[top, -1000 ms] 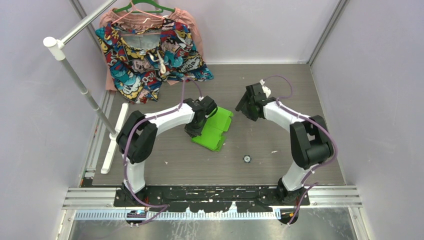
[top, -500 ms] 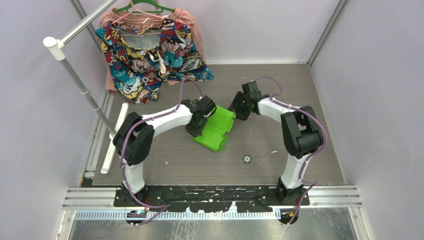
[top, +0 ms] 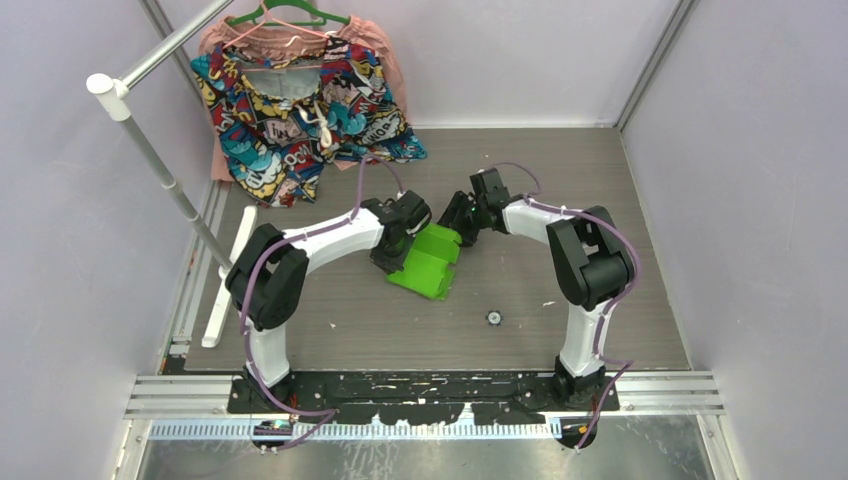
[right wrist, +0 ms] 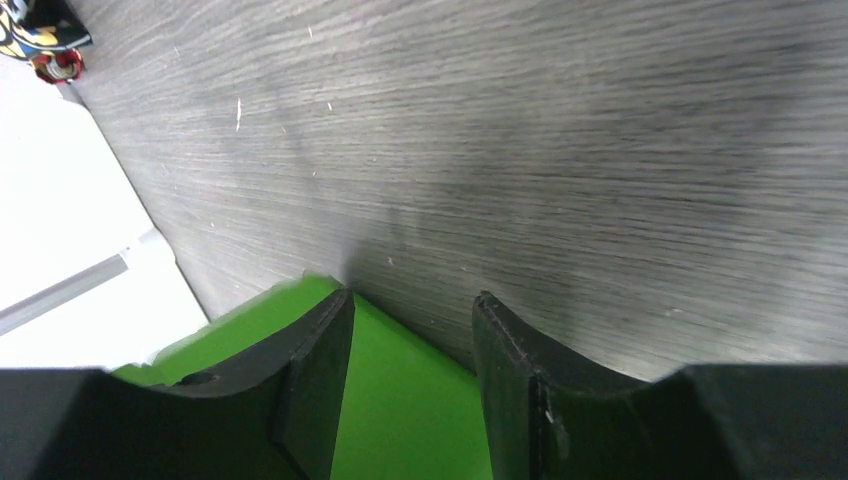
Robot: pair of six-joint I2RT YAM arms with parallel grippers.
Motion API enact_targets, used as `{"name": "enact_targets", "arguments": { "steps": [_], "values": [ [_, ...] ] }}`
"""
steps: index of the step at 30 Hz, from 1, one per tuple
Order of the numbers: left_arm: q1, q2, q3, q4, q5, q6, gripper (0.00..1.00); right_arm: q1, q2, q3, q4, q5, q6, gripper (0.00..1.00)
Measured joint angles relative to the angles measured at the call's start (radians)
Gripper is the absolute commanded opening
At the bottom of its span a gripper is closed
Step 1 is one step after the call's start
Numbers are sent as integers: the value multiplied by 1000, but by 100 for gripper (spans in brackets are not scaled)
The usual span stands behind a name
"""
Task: Fold the paper box
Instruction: Fold the paper box at the center of the board.
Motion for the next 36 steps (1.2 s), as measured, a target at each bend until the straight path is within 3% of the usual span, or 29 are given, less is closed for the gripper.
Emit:
{"name": "enact_targets", "arguments": {
  "steps": [9,17,36],
  "values": [
    [-3,0,3,8,8,-6,0,36,53,19,-15,-58,-5,51],
    [-3,2,6,5,7,-11,0,42,86,69,-66,-70,-42,36],
    [-3,72,92,-71,-31,-38,0,56,38,0,-84,-86,-79,38]
  ]
}}
